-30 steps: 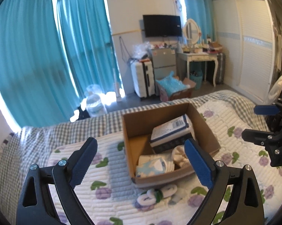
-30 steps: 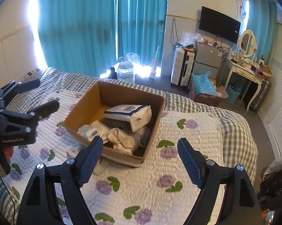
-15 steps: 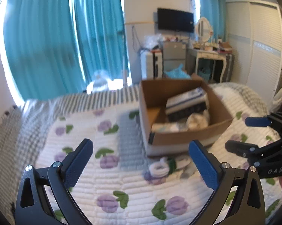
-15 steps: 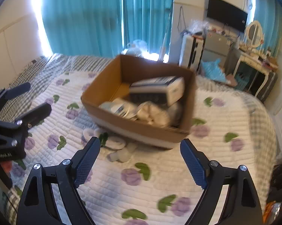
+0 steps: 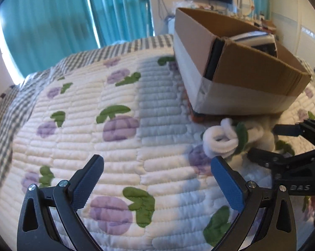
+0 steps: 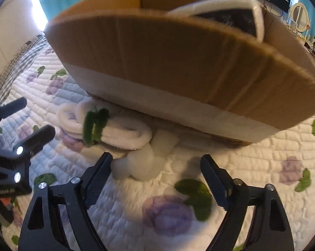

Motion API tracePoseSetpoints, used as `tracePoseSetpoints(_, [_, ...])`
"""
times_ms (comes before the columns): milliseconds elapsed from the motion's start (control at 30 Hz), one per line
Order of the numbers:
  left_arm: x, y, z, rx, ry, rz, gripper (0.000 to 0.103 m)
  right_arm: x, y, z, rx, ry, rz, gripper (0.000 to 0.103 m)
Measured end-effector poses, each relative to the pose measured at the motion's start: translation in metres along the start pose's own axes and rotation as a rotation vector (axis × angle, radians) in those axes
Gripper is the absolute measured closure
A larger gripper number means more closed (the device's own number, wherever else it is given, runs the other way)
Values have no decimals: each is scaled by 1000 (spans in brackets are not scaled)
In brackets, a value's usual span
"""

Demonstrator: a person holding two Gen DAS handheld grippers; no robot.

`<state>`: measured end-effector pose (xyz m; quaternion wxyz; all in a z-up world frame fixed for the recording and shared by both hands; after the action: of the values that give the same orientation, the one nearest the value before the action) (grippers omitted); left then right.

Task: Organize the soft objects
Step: 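Grasp the small white plastic piece with the right gripper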

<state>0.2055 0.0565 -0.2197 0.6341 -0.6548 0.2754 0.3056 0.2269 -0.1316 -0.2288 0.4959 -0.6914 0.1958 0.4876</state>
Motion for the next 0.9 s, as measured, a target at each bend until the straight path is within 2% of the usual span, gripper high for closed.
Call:
tracePoseSetpoints(133, [-4,2,-8,23,3,-13,0,10,-1,6,-47,13,-11,28])
tracePoseSetpoints(167, [-7,2,-10,30,5,-21,0,9,-2,6,-47,10,-23,36])
tracePoseSetpoints(200, [-7,3,-11,32,6,-25,0,7,-2,6,-43,-3,-35,50])
tracePoseSetpoints(300, [-9,4,-11,26,11,-30,0,-4,-2,6,-50,-10,-64,64])
tracePoseSetpoints(467, [-15,0,-12,11,32,-36,0,-29,10,-1,-45,15,-94,68])
tracePoseSetpoints(533, [-18,-3,-18,12,47,-38,0,-39,14,-8,-25,15,-109,74])
tracePoseSetpoints(700, [-21,-14,-49,56,83,-50,0,-56,20,-24,19,33,-136,78])
tracePoseSetpoints(767, [-15,-16,-58,65,95,-45,0,-61,21,-25,31,21,-138,88])
tracePoseSetpoints(867, [6,-14,-71,81,94,-18,1,-56,23,-27,29,23,-124,91])
tracePoseSetpoints(900, [12,-13,-73,90,91,-10,7,-55,24,-27,31,13,-118,92])
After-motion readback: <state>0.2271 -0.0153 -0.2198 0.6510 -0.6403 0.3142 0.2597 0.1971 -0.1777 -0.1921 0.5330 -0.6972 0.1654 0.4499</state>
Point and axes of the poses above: each gripper's, at about its wrist camera, not at the fingertips, and x roughly the way its jaws point, z to its left, y to its underside, the point moved 9 cm from there along x, roughly the way its jaws point, and after that the axes turned 8 degrees about -x, right-handed, at the moved point
